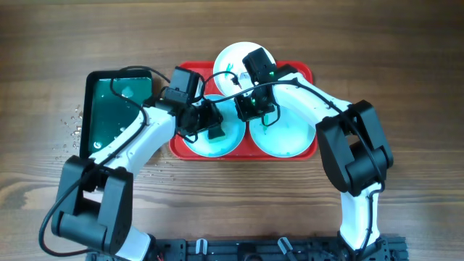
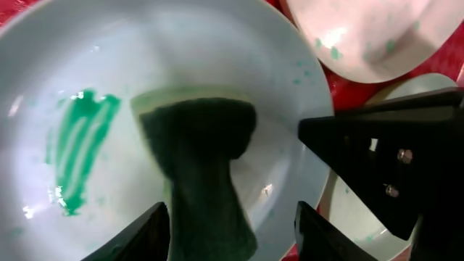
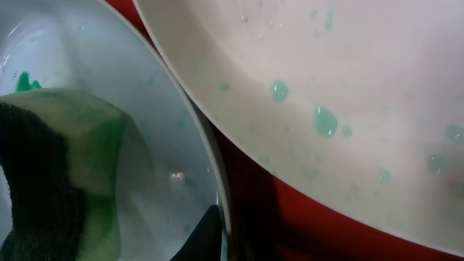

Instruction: Clean dirty plates on tray and stack at the side

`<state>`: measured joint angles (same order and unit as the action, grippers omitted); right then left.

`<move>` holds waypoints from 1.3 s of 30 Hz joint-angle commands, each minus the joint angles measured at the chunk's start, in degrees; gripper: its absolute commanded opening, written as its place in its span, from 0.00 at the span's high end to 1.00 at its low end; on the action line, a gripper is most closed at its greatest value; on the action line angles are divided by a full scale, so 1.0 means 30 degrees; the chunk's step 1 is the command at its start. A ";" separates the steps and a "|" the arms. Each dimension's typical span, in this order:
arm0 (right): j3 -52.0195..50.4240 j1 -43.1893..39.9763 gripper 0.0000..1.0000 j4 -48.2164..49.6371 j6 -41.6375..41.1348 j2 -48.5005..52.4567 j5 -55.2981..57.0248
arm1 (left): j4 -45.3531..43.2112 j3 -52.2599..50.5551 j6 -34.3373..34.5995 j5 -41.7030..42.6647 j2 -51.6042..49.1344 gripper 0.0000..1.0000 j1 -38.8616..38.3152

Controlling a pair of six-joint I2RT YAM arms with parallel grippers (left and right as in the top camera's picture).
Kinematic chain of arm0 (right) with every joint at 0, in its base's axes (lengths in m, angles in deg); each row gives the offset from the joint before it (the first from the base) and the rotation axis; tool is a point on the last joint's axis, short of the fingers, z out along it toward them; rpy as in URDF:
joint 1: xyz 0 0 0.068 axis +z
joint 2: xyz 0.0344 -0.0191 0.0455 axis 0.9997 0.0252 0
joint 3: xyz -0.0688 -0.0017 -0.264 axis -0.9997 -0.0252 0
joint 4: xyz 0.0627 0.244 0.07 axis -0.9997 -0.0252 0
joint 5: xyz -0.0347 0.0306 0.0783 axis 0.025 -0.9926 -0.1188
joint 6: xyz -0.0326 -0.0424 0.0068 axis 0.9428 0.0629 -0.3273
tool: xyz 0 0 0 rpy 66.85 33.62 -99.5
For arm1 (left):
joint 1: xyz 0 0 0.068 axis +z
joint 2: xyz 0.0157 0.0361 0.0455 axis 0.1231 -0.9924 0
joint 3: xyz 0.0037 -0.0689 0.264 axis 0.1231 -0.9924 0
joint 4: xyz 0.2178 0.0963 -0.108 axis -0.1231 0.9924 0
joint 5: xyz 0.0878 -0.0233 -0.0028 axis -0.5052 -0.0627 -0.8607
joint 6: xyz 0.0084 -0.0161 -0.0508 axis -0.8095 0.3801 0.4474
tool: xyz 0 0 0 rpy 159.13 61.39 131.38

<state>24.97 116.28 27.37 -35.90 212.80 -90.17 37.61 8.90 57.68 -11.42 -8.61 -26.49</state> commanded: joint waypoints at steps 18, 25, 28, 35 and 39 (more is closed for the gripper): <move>-0.0131 0.0007 0.89 -0.0175 0.0357 0.0393 0.0131 | -0.1115 -0.0117 0.0838 -0.2557 -0.1770 0.78 -0.0109; -0.0131 0.0007 0.89 -0.0211 0.0357 0.0393 0.0124 | -0.1056 -0.0175 0.0772 -0.4095 -0.1945 0.86 -0.0117; -0.0131 0.0007 0.89 -0.0262 0.0357 0.0393 0.0124 | -0.1217 -0.0568 0.0772 -0.5180 -0.2506 0.86 -0.0117; -0.0131 0.0007 0.90 -0.0466 0.0408 0.0393 0.0138 | 0.0248 -0.0845 0.0772 -1.2437 -0.2586 0.96 -0.0058; -0.0131 0.0007 0.90 -0.0474 0.0423 0.0393 0.0153 | 0.0670 -0.0823 0.0758 -1.4105 -0.1690 0.96 -0.0058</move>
<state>24.97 116.30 26.54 -35.88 212.80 -90.46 37.92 8.66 60.11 -40.08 -14.05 -27.76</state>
